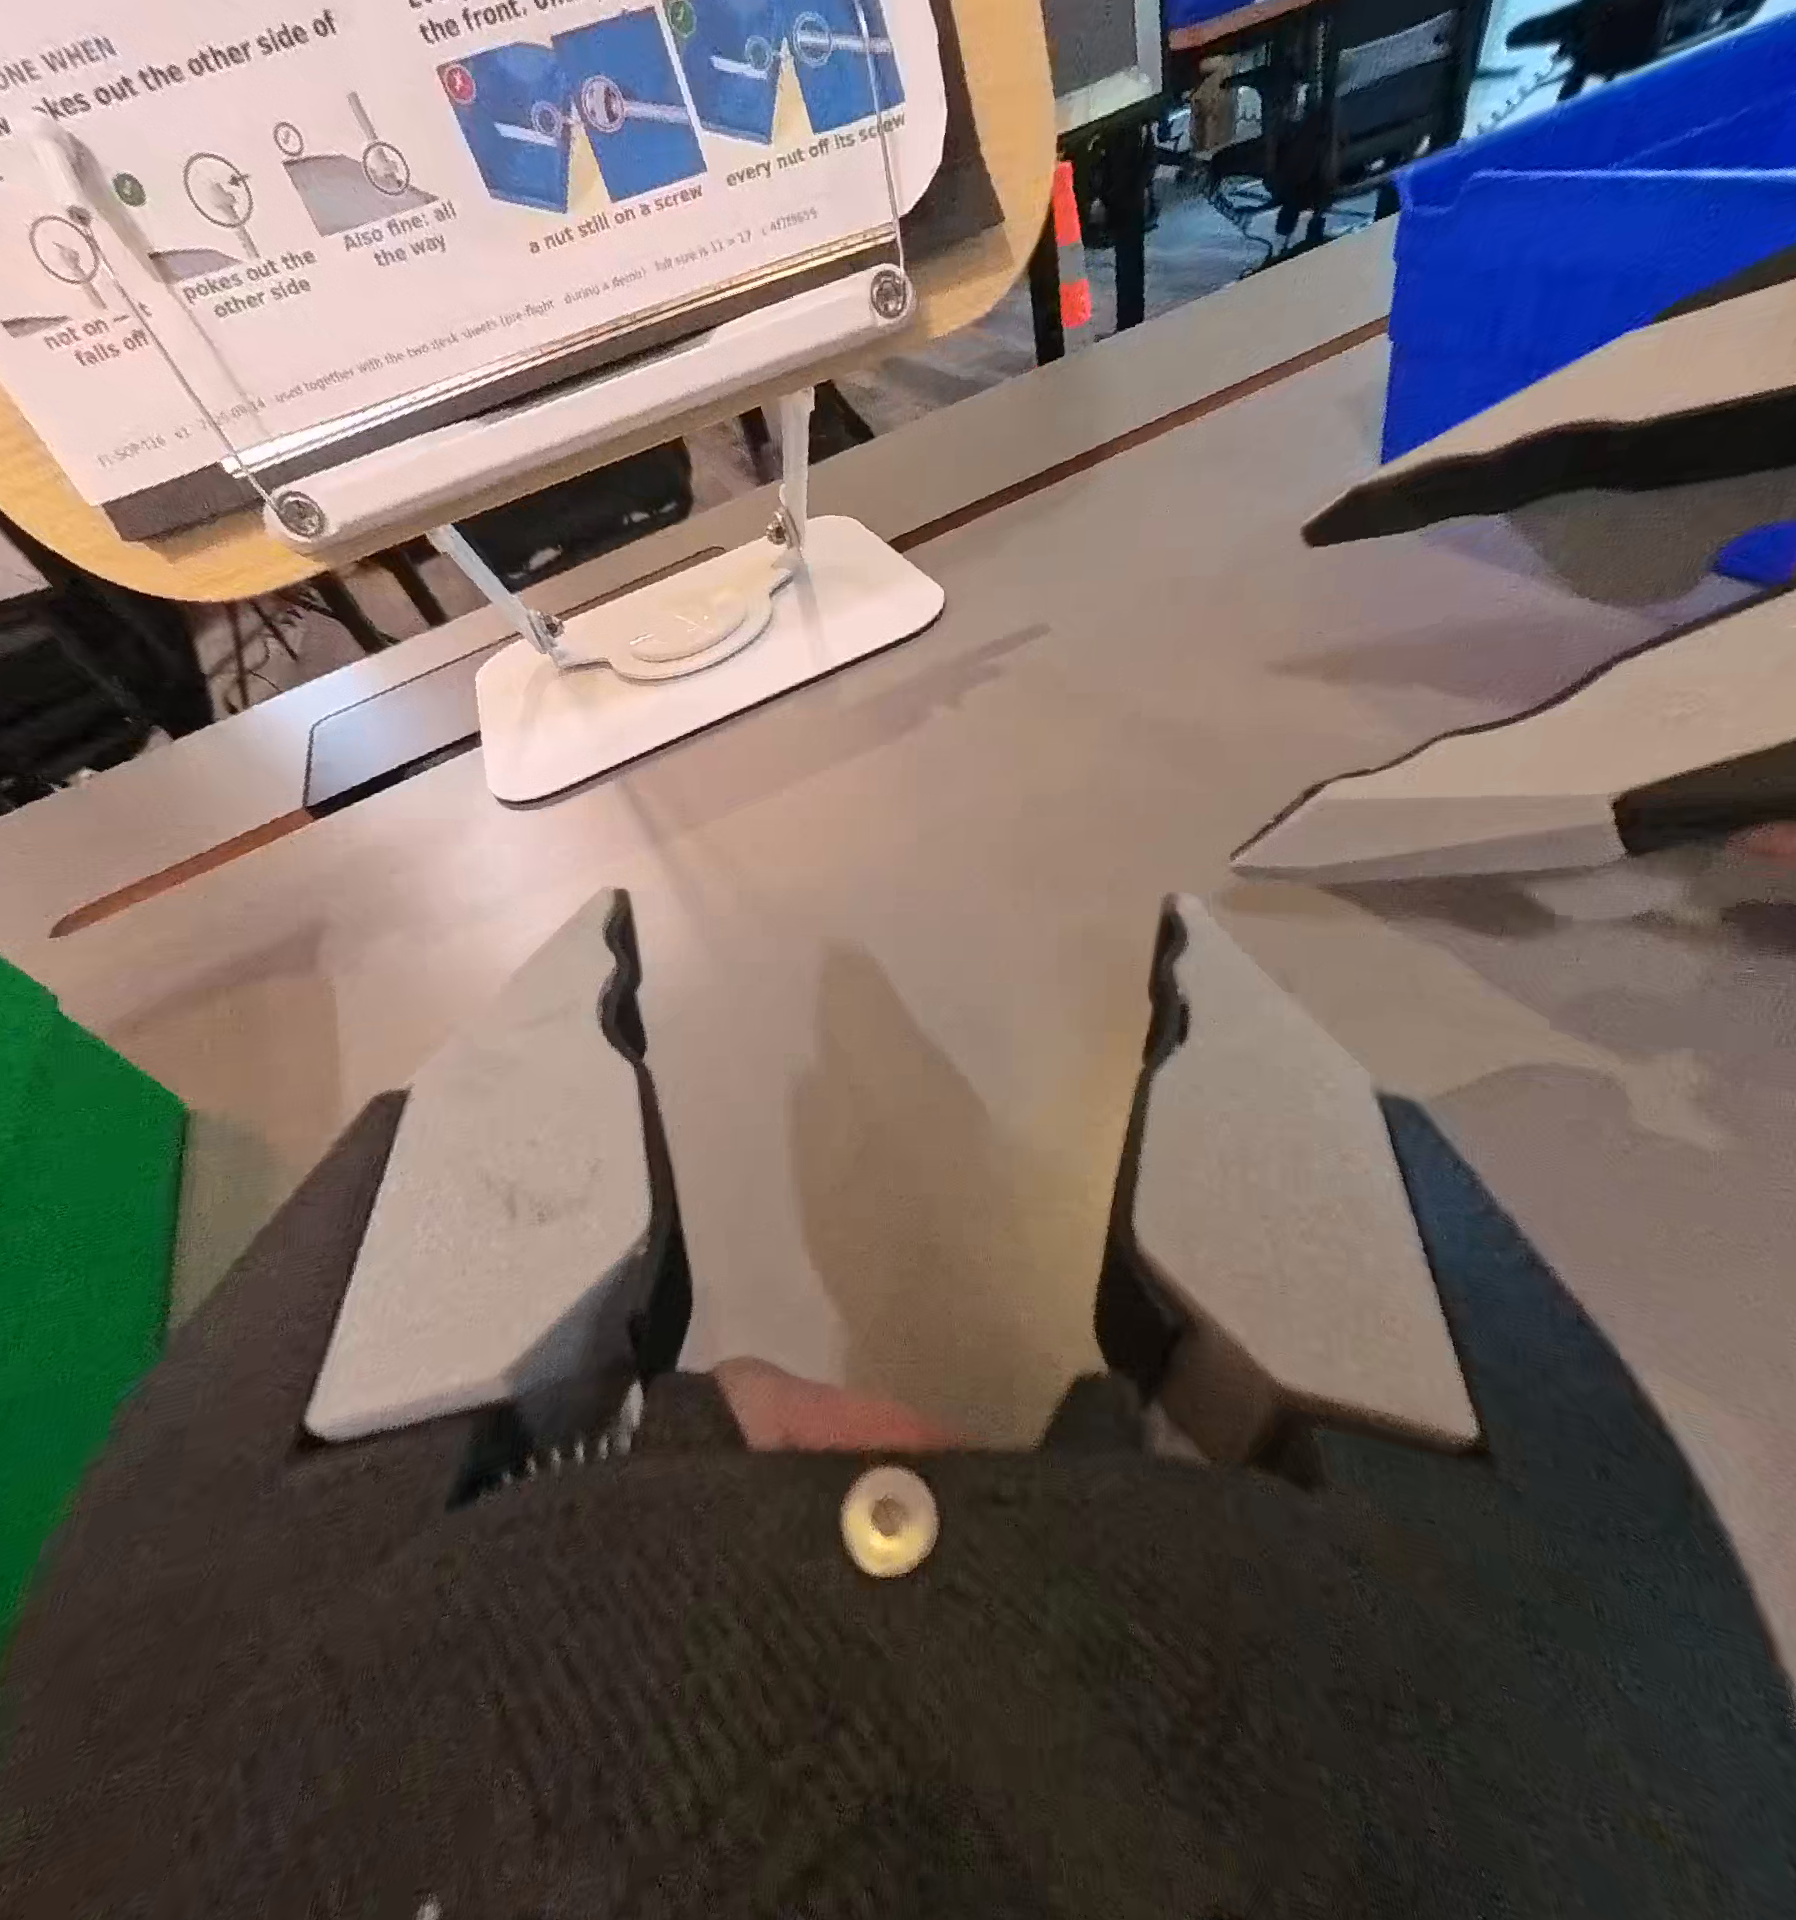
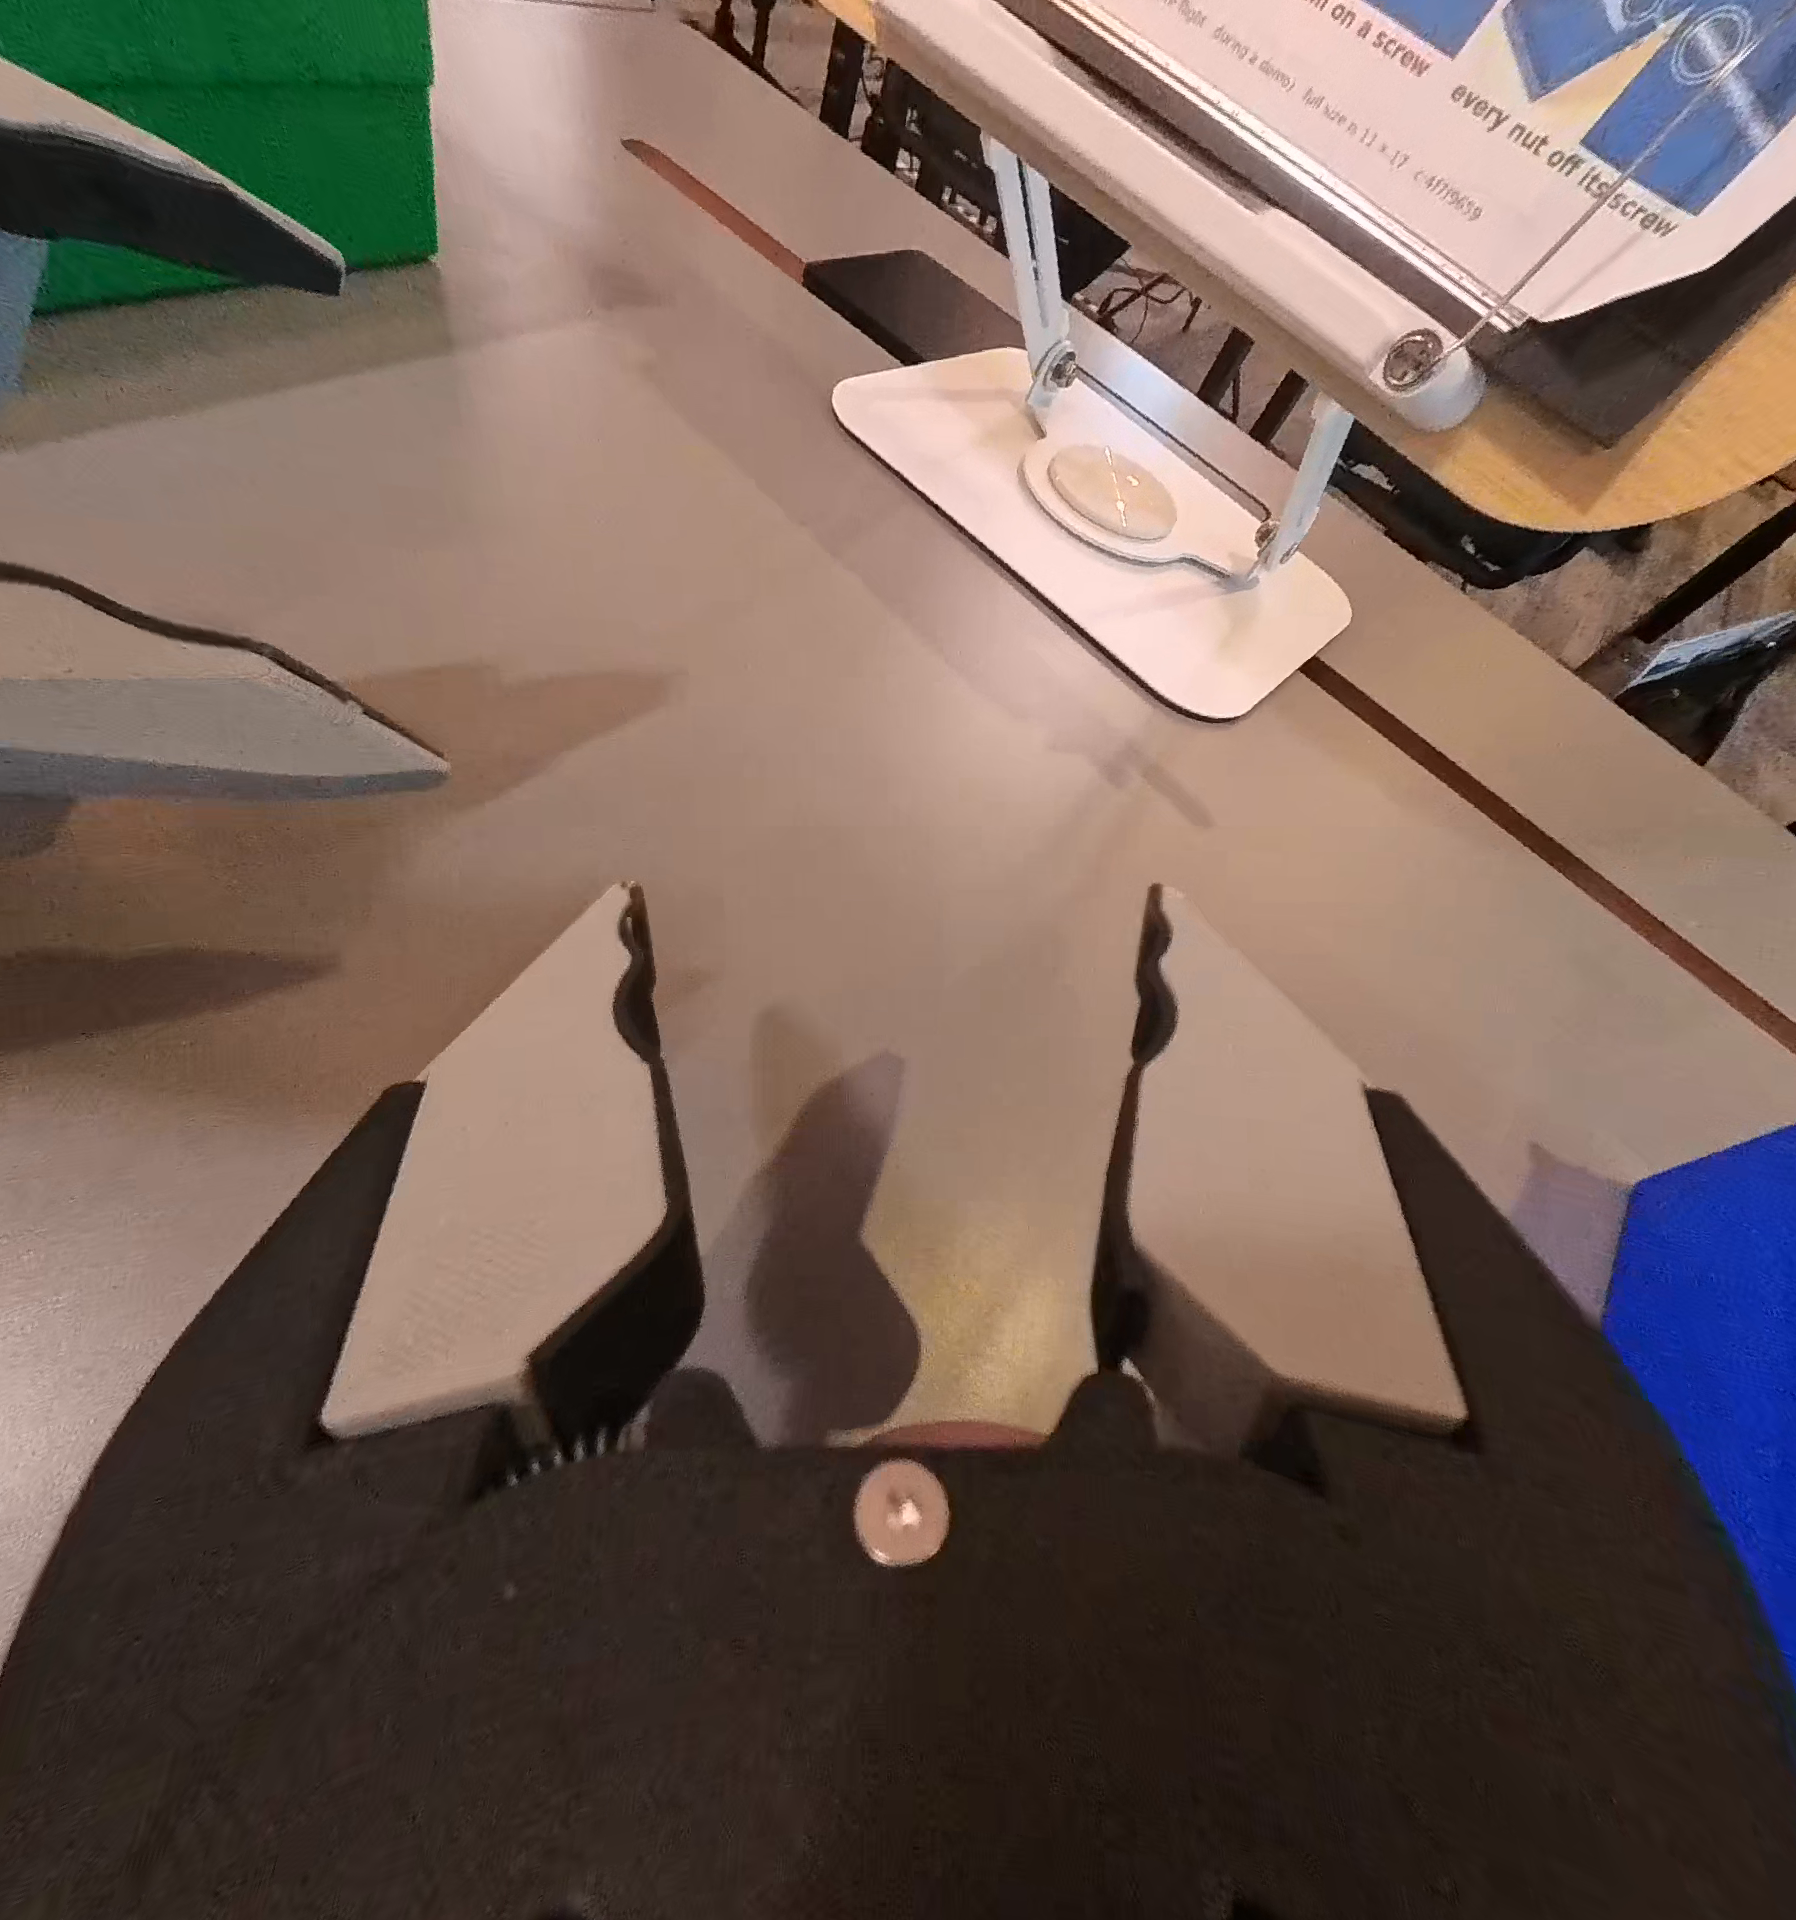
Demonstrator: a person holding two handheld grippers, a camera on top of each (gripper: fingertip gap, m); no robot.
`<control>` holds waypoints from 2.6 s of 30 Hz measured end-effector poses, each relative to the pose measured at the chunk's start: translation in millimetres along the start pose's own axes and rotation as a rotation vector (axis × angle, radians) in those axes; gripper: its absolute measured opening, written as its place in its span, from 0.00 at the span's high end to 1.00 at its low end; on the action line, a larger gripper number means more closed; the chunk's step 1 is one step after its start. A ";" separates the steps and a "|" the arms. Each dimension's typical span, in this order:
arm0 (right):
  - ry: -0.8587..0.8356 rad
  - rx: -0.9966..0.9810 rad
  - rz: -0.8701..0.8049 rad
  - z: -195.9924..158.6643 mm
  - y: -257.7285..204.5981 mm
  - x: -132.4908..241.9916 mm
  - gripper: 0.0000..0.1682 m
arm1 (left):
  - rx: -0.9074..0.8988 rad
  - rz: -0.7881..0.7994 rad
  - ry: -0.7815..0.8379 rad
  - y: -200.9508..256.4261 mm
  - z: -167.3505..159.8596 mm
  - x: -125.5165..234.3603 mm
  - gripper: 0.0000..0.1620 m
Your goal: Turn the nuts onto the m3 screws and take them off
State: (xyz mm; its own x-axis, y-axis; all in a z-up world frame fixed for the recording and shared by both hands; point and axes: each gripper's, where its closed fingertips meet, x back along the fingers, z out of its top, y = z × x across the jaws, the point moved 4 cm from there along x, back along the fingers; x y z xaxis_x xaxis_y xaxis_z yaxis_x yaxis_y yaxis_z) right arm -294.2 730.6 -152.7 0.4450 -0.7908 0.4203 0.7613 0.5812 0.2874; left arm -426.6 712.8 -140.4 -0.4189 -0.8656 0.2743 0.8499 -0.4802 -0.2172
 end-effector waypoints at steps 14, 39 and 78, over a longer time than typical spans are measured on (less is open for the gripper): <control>-0.038 -0.019 0.076 -5.7 -8.4 -4.9 0.47 | 0.012 -0.003 0.002 -0.4 1.2 2.0 0.38; 0.007 -0.006 0.112 0.8 -20.8 -2.7 0.50 | 0.076 -0.020 -0.047 0.8 -2.8 3.6 0.40; 0.054 -0.009 0.171 9.4 -37.0 1.9 0.51 | 0.210 0.103 0.082 -84.8 14.2 135.0 0.48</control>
State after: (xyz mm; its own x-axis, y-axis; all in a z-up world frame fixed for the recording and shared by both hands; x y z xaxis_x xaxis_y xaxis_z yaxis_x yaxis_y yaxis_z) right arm -326.0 709.4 -154.4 0.5930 -0.6896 0.4157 0.6762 0.7068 0.2079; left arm -550.7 638.7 -71.7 -0.3437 -0.9213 0.1818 0.9337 -0.3560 -0.0385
